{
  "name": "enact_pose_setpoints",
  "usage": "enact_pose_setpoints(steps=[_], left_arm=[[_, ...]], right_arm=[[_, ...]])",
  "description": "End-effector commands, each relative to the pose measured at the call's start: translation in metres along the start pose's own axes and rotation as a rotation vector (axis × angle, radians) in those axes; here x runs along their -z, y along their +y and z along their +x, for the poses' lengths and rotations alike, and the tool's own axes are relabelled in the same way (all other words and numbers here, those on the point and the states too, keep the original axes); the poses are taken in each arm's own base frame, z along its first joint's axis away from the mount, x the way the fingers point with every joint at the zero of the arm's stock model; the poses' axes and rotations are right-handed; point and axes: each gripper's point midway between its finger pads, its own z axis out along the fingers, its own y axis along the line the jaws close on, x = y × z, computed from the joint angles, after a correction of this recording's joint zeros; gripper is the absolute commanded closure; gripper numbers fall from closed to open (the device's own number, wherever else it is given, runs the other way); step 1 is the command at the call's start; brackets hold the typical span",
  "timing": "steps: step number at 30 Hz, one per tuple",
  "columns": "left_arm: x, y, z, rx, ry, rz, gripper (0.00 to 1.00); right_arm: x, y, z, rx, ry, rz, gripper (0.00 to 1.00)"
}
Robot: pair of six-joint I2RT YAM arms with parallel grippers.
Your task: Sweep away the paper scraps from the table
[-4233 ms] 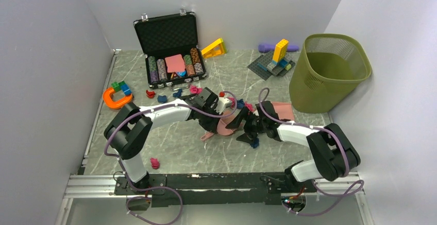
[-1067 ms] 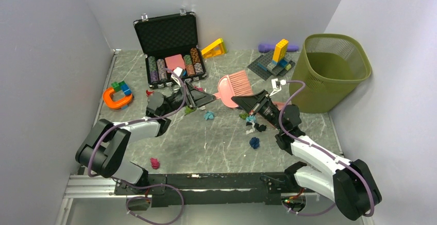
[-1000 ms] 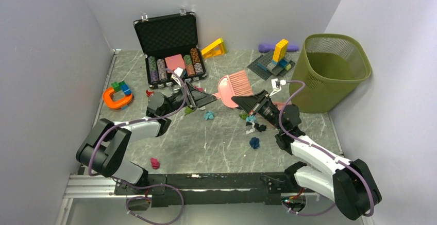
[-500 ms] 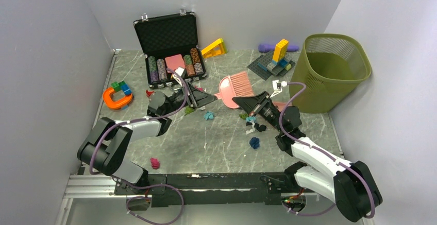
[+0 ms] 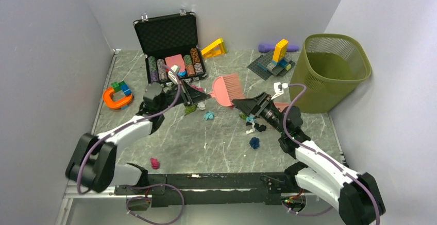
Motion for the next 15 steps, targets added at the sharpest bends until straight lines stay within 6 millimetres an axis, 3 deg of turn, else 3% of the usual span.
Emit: enact_pose_setpoints(steps=[1, 4, 8, 11, 15], left_arm=[[0.041, 0.038, -0.035, -0.242, -0.035, -0.463, 1.00], [0.093, 0.050, -0.065, -0.360, -0.100, -0.834, 1.00], [0.150, 0.055, -0.079, -0.397, -0.159, -1.134, 1.00], [0.177, 0.054, -0.086, -0.389, -0.195, -1.283, 1.00], [0.205, 0.053, -0.091, -0.374, -0.244, -1.430, 1.00]], right_arm=[[0.013, -0.023, -0.014, 0.127, -0.003, 0.233, 0.00], [0.037, -0.070, -0.018, 0.166, 0.022, 0.549, 0.00], [0.073, -0.123, -0.023, 0.105, 0.030, 0.968, 0.00], [0.084, -0.138, -0.021, -0.016, 0.048, 1.202, 0.00], [0.080, -0.143, -0.023, -0.106, 0.072, 1.373, 0.00]])
